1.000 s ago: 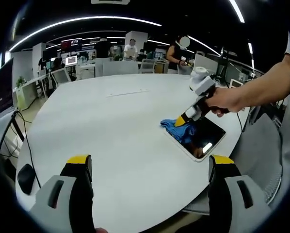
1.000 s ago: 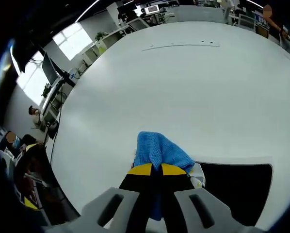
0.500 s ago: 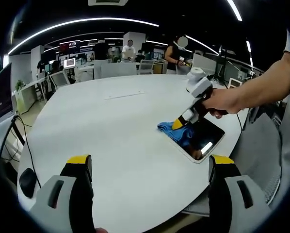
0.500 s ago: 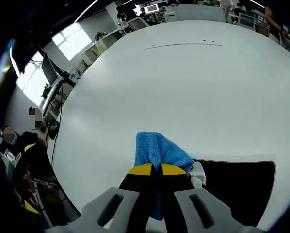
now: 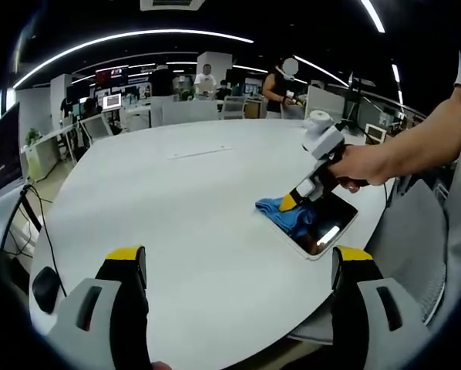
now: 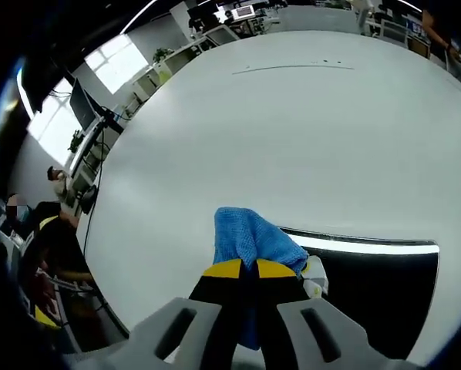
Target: Wipe the mirror surface with the cleaning cloth until all visible marks leave the cleaned area.
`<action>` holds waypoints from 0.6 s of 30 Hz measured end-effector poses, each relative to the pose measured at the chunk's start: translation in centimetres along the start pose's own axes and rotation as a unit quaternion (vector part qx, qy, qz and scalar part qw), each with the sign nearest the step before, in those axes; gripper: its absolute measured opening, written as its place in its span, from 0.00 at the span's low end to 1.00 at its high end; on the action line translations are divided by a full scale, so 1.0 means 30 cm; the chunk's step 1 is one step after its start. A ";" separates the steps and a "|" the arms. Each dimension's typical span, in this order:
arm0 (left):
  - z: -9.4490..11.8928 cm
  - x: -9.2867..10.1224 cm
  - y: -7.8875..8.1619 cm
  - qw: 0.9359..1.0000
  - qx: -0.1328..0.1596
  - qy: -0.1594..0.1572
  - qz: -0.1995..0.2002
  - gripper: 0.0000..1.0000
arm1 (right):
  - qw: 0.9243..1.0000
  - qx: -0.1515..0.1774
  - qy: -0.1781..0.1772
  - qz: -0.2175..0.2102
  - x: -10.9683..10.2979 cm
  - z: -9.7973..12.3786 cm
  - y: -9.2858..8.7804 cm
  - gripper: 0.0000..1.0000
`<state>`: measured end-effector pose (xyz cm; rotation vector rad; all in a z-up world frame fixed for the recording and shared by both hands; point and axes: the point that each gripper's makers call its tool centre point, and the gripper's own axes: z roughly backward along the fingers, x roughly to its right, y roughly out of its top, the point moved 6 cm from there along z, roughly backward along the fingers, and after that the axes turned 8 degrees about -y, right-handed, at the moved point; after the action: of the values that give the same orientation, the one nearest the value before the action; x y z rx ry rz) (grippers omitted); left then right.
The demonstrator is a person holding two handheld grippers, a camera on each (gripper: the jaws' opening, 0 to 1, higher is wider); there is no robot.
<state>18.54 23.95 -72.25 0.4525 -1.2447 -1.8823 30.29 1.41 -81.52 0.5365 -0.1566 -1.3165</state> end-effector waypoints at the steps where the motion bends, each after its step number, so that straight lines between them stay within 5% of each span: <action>1: 0.001 0.001 0.000 1.000 0.000 0.001 0.001 0.99 | 1.000 0.000 0.001 0.001 -0.001 0.002 -0.004 0.00; 18: 0.010 0.014 0.000 1.000 0.001 0.003 0.002 0.99 | 1.000 -0.003 0.008 0.019 -0.020 0.025 -0.056 0.00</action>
<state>18.07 23.79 -72.05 0.4574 -1.2434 -1.8748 28.36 1.53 -81.52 0.5366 -0.1488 -1.2747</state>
